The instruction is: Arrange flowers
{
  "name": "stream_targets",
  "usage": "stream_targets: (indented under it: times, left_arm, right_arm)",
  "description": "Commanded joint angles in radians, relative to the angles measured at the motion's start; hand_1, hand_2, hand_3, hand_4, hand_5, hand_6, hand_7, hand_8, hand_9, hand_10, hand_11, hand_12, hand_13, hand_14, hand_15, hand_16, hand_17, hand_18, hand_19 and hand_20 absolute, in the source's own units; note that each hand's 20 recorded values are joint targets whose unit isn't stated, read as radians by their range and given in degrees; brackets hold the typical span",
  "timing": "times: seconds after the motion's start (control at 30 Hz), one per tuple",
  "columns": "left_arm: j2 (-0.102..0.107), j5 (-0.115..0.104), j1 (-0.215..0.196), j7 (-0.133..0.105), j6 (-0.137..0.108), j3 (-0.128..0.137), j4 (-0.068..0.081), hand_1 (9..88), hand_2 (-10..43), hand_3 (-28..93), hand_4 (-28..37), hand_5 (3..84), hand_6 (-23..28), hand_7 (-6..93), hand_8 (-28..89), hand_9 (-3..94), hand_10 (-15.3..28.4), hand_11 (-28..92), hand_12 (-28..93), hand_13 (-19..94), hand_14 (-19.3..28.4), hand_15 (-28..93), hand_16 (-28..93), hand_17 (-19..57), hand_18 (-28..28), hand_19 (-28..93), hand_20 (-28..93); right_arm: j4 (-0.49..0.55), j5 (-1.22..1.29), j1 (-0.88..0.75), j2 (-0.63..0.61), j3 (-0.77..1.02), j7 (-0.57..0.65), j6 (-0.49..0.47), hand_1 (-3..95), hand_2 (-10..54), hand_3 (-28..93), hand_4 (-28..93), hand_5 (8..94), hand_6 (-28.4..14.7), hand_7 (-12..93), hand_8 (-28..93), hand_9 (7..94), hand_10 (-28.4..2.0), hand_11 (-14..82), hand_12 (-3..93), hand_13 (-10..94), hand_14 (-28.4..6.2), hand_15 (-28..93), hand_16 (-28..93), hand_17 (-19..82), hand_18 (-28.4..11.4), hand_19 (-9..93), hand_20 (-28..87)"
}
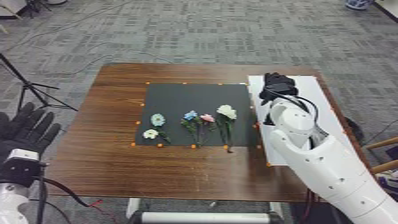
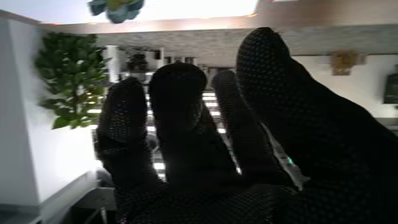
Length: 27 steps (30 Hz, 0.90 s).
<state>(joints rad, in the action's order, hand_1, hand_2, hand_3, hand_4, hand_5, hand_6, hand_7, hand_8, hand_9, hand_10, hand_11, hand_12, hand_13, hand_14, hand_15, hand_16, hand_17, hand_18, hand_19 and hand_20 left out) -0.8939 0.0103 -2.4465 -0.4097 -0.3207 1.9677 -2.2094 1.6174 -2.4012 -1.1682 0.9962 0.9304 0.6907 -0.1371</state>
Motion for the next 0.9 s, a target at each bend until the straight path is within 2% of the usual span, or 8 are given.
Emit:
stream_targets:
  times: [0.03, 0.13, 0.2, 0.23, 0.47, 0.53, 0.6, 0.9]
  left_arm:
    - [0.01, 0.038, 0.01, 0.017, 0.004, -0.005, 0.003, 26.9, 15.5, 68, -28.3, 35.5, 7.0, 10.4, -7, 30.2, 12.8, 14, 13, 22, 12.8, 27, -3, -4.4, 10.6, 24, 11]
    - [0.008, 0.058, 0.007, 0.024, 0.001, -0.007, -0.001, 26.8, 15.5, 68, -28.3, 35.4, 7.0, 10.3, -7, 30.1, 12.8, 14, 13, 21, 12.9, 27, -3, -4.4, 10.6, 23, 12]
    - [0.006, 0.076, 0.01, 0.045, -0.034, -0.006, -0.007, 26.7, 15.6, 68, -28.3, 35.4, 7.0, 10.3, -7, 30.1, 12.9, 14, 13, 21, 12.8, 26, -3, -4.4, 10.6, 23, 12]
    - [0.007, 0.089, 0.01, 0.05, -0.035, -0.006, -0.006, 26.7, 15.7, 68, -28.3, 35.5, 7.0, 10.3, -7, 30.1, 12.9, 14, 13, 21, 12.9, 26, -3, -4.4, 10.6, 23, 12]
    - [0.003, 0.065, -0.003, 0.028, -0.024, -0.004, -0.009, 26.4, 16.1, 68, -28.3, 35.6, 7.4, 10.1, -7, 30.1, 13.2, 14, 13, 21, 13.2, 27, -3, -4.7, 10.9, 24, 12]
    - [0.003, 0.065, 0.0, 0.028, -0.031, -0.009, -0.011, 26.3, 16.2, 68, -28.3, 35.6, 7.4, 10.1, -7, 30.1, 13.3, 14, 13, 21, 13.2, 27, -3, -4.7, 10.9, 24, 12]
    - [0.004, 0.046, 0.001, 0.024, -0.054, -0.017, -0.022, 26.2, 16.3, 68, -28.3, 35.7, 7.4, 10.1, -7, 30.1, 13.3, 14, 13, 21, 13.2, 27, -3, -4.7, 10.9, 24, 12]
    - [0.01, 0.041, -0.003, 0.011, -0.032, -0.014, -0.019, 26.1, 16.8, 68, -28.3, 36.0, 7.6, 10.6, -7, 30.5, 13.5, 15, 13, 22, 13.3, 28, -3, -4.7, 10.8, 24, 11]
  right_arm:
    - [-0.144, 0.035, 0.105, 0.007, -0.004, 0.036, -0.049, 54.0, -9.5, 78, -28, 43.4, -9.2, 11, -8, 38.0, -20.3, 7.7, 10.7, 63, -9.8, 72, 34, 35, -26.7, 87, 32]
    - [-0.185, 0.032, 0.135, 0.014, -0.007, 0.037, -0.064, 53.5, -9.5, 78, -28, 42.0, -9.2, 10, -8, 37.1, -20.5, 7.5, 10.6, 63, -10.2, 72, 34, 34, -26.8, 87, 32]
    - [-0.201, 0.048, 0.146, 0.019, -0.001, 0.052, -0.053, 53.5, -9.5, 78, -28, 41.7, -9.3, 10, -8, 36.5, -21.6, 7.0, 10.5, 62, -10.3, 72, 34, 34, -26.8, 87, 32]
    - [-0.206, 0.045, 0.147, 0.021, 0.002, 0.055, -0.046, 53.6, -9.5, 78, -28, 41.6, -9.4, 10, -8, 36.2, -21.8, 6.9, 10.5, 62, -10.3, 72, 34, 34, -26.9, 87, 32]
    - [-0.25, 0.077, 0.174, 0.023, -0.012, 0.032, -0.069, 54.6, -9.5, 77, -28, 42.1, -9.1, 10, -8, 36.5, -21.3, 7.4, 10.6, 62, -10.1, 73, 33, 34, -26.8, 87, 32]
    - [-0.249, 0.118, 0.178, 0.022, -0.004, 0.025, -0.12, 55.1, -9.5, 77, -28, 42.7, -8.6, 11, -8, 37.4, -20.3, 7.9, 10.6, 62, -9.9, 73, 33, 34, -26.7, 87, 32]
    - [-0.254, 0.115, 0.18, 0.026, 0.001, 0.019, -0.155, 55.4, -9.5, 76, -28, 43.8, -7.9, 11, -9, 38.4, -19.6, 8.0, 10.4, 62, -9.9, 72, 33, 34, -26.5, 86, 32]
    - [-0.261, 0.115, 0.179, 0.025, -0.007, 0.028, -0.163, 56.1, -9.5, 75, -28, 45.0, -7.7, 11, -9, 40.1, -19.6, 8.4, 10.3, 62, -9.6, 72, 34, 33, -26.3, 85, 31]
